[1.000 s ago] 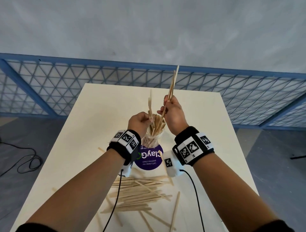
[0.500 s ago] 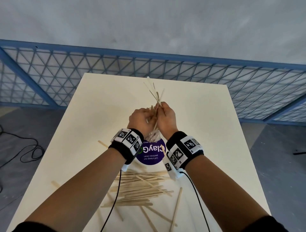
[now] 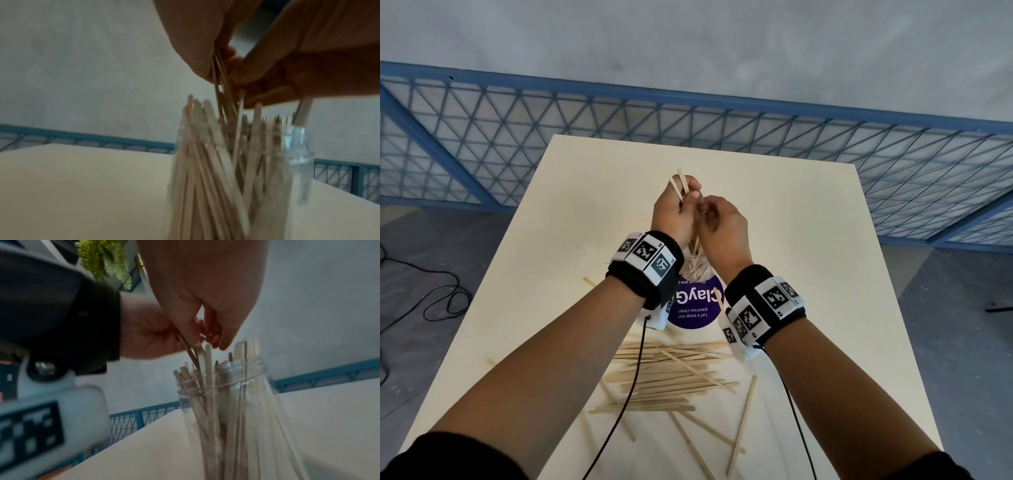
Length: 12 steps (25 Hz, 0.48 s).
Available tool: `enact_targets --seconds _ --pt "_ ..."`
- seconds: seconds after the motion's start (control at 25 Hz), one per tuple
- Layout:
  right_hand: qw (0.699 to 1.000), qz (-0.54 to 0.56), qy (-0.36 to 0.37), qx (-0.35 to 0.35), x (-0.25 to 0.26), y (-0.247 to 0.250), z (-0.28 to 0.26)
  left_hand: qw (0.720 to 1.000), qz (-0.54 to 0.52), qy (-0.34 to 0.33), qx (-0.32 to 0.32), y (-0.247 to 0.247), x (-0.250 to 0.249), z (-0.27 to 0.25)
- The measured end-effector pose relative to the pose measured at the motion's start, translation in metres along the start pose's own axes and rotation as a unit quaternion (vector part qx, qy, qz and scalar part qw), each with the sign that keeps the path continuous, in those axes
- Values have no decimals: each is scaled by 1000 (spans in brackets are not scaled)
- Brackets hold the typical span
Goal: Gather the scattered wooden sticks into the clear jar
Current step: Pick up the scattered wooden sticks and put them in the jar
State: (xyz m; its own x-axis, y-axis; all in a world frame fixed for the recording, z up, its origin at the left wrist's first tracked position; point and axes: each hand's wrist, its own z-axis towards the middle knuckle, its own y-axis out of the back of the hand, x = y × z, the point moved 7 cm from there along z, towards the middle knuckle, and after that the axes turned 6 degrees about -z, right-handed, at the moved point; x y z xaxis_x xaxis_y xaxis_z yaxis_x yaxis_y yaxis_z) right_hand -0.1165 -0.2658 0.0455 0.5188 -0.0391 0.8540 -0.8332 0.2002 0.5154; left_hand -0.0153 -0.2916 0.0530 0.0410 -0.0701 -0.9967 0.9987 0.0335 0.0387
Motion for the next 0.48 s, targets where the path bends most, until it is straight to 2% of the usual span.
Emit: enact_targets --seconds 0.08,0.2,0.32,0.4,0.48 --pt "999 -19 19 -43 1 8 -3 999 8 34 23 0 16 -5" --pt "995 -60 37 -76 -5 19 -10 997 50 32 39 -3 24 -12" --pt "1000 -28 1 -12 -18 13 -15 990 123 2 63 -7 18 -16" --pt "1000 -2 12 8 -16 11 -18 980 178 1 93 -10 14 -18" --pt "999 27 27 15 -14 10 -17 943 280 -7 180 -23 13 -24"
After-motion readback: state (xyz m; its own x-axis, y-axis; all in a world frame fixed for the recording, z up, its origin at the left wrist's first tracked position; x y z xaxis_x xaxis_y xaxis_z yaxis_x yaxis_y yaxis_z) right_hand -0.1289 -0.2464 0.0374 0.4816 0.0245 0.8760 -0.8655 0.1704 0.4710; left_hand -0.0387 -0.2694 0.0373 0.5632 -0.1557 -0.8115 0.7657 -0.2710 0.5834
